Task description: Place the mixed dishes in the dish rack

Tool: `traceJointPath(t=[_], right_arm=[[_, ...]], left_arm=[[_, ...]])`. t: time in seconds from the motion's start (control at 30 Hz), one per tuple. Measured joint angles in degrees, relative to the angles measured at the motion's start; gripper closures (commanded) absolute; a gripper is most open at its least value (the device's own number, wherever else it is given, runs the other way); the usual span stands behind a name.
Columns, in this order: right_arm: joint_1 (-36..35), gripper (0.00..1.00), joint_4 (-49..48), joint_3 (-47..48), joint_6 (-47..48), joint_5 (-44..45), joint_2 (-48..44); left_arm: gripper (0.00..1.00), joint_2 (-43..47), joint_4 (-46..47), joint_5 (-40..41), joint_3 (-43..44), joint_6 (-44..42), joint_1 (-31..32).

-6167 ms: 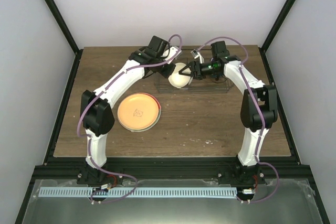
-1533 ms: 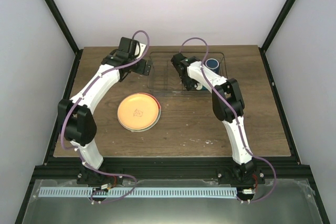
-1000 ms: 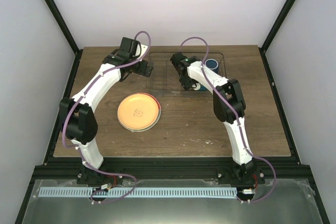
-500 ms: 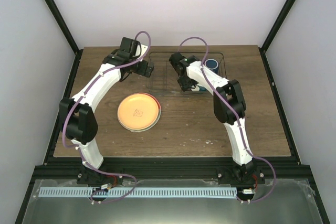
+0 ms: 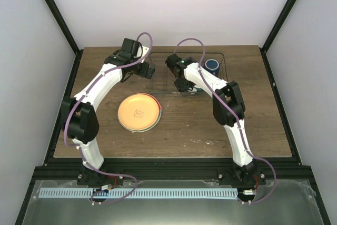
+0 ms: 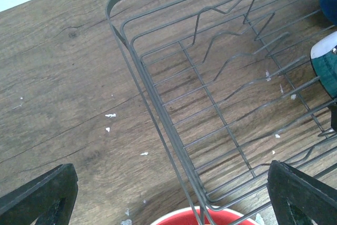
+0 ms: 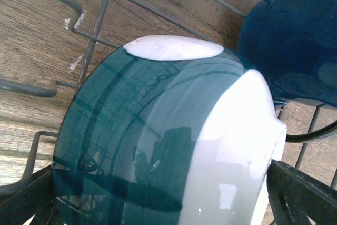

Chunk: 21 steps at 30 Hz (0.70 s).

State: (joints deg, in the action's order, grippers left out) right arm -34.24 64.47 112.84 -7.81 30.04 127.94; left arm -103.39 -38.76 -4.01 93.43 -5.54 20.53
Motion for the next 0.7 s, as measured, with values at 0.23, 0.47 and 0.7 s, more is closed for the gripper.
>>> traceJointPath(t=[0.23,0.47,0.7], right_arm=[[-0.09,0.0,0.83,0.0,-0.96,1.73,0.0],[-0.11,0.0,2.34,-0.07,-1.09,5.09,0.0],[-0.13,0.0,1.64,-0.07,-1.05,2.32,-0.17]], left_arm=[[0.0,-0.31,-0.37,-0.02,0.0,-0.48,0.0],[0.0,-0.5,-0.7,-0.24,0.02,-0.66,0.0],[0.0,-0.92,-0.96,-0.83,0.24,-0.68,0.0]])
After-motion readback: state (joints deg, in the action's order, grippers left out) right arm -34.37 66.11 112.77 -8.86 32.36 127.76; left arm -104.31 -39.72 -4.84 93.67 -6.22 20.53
